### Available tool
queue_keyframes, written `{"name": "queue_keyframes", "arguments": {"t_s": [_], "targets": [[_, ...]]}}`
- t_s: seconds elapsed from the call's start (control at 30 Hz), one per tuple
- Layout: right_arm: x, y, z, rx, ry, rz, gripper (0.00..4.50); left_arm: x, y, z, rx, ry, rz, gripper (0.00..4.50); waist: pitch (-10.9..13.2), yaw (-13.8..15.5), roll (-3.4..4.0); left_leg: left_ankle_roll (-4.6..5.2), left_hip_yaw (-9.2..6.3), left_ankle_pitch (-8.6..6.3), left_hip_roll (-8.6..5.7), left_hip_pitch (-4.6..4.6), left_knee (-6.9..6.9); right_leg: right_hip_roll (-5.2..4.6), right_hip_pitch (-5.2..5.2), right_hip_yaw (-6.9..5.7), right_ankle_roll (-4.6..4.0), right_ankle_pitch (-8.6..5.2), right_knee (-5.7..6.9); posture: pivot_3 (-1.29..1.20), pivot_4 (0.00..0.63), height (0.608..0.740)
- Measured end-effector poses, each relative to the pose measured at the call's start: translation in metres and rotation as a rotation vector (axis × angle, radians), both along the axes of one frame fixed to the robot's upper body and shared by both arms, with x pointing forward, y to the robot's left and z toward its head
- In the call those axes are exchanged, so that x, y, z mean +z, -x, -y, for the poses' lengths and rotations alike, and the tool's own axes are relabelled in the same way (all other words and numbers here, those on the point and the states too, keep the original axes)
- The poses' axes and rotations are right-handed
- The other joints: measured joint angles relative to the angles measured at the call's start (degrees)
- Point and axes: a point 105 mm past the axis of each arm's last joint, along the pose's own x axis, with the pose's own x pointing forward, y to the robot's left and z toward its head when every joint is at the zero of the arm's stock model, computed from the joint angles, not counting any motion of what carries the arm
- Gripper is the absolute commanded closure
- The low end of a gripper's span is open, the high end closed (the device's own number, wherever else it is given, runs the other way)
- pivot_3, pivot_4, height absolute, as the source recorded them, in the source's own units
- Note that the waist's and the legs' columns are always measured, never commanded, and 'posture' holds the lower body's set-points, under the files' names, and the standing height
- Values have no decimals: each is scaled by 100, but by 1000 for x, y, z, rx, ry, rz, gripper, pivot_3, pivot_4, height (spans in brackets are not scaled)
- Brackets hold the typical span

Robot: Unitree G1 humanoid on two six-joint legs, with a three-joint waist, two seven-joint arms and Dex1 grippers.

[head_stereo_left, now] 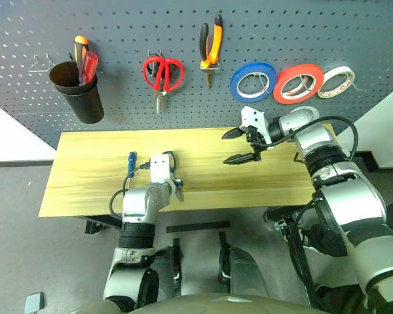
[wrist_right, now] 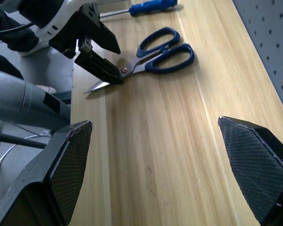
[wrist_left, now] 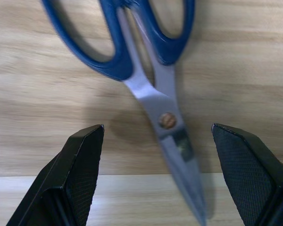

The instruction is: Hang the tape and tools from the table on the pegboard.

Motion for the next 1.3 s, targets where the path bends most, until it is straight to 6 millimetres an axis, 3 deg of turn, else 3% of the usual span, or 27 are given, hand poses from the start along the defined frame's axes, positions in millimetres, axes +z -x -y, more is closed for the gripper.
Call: {"name": "queue_keyframes", "arguments": {"t_s": [0.13,0.23,0.5,0.73,0.9,1.07,1.17,1.3], "targets": [[0,0,6,-12,12,3,13,3,-5,5,6,15,12,661,29,-6,7,0,1,0,0,0,0,-2,0,0,0,0,0,-35,336,740],[1,-1,8,-19,12,4,0,2,-8,5,20,14,20,1254,31,-14,7,0,1,0,0,1,0,-3,1,0,0,0,0,-39,334,740],[3,-2,12,-38,0,4,0,2,-19,-3,101,-12,25,3800,31,-24,8,1,1,0,0,2,0,-5,2,0,0,0,0,-63,317,740],[5,-4,17,-68,-5,6,0,4,-23,-9,115,-1,31,3810,31,-93,8,1,2,-1,-1,2,0,-7,4,-3,0,0,0,-70,294,740],[11,-5,28,-95,-8,16,0,5,-14,-19,-41,-10,93,3810,31,-175,8,-2,10,0,2,-7,-11,-2,-16,-2,1,0,0,-59,278,740],[31,1,21,-30,-54,49,0,35,5,-21,-262,29,291,3810,31,-163,9,-4,12,2,5,-18,-18,-1,-35,-1,1,0,-1,-27,248,740],[50,4,15,-6,-137,57,0,52,15,-30,-309,86,410,3810,29,-131,8,-4,12,2,5,-20,-16,-5,-34,-1,0,0,-2,-17,228,740],[66,15,10,26,-229,43,0,59,35,-46,-397,118,502,3810,26,-94,8,-4,11,1,3,-24,-17,-6,-35,-4,1,0,-3,0,200,740]]}}
